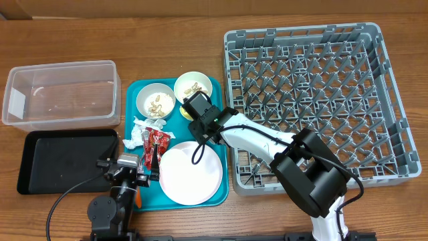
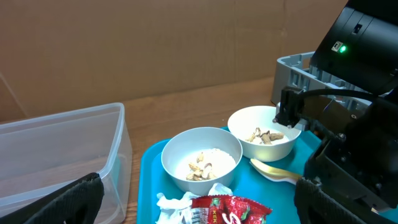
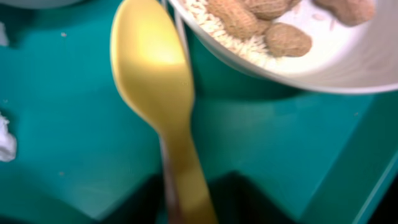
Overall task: Sort waste into correct bins and load items into the dishwasher rack
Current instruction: 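Lower the open right gripper around the yellow spoon handle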
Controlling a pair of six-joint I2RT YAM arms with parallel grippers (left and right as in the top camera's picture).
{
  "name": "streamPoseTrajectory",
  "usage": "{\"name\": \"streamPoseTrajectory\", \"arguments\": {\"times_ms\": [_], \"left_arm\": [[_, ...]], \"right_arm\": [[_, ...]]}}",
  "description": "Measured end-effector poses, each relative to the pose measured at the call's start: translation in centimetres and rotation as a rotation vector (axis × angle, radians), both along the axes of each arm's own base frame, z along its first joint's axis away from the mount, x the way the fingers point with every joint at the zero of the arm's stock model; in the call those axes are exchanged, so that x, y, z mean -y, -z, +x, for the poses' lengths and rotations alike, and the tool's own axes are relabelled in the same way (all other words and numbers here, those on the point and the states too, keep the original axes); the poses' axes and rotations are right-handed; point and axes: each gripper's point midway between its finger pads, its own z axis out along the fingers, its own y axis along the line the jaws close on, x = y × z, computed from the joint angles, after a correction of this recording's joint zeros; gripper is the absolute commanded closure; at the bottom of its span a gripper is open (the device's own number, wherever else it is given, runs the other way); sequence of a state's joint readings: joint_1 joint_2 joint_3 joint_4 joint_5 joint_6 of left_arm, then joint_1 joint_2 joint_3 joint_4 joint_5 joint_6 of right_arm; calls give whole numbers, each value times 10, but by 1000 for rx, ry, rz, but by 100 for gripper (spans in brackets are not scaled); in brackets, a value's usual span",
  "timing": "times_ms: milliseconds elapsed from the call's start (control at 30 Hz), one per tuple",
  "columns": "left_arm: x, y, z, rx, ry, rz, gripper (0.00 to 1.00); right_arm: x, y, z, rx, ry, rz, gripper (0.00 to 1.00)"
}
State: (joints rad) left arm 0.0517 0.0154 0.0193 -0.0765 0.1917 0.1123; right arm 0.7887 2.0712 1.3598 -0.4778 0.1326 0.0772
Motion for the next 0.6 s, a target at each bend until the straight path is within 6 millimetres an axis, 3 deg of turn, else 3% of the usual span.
{"name": "streamPoseTrajectory", "arguments": {"times_ms": [167,233,333,400,600], "left_arm": [[0,0,0,0,0,0,0],[0,0,0,0,0,0,0],[0,0,0,0,0,0,0],[0,0,0,0,0,0,0],[0,0,0,0,0,0,0]], "right_arm": [[3,0,2,13,8,-15,49],[4,0,3,20,10,-23,61],[5,-1,4,24,17,-28,64],[6,-1,4,25,18,-30,73],[5,0,3,21,15,-28,72]]}}
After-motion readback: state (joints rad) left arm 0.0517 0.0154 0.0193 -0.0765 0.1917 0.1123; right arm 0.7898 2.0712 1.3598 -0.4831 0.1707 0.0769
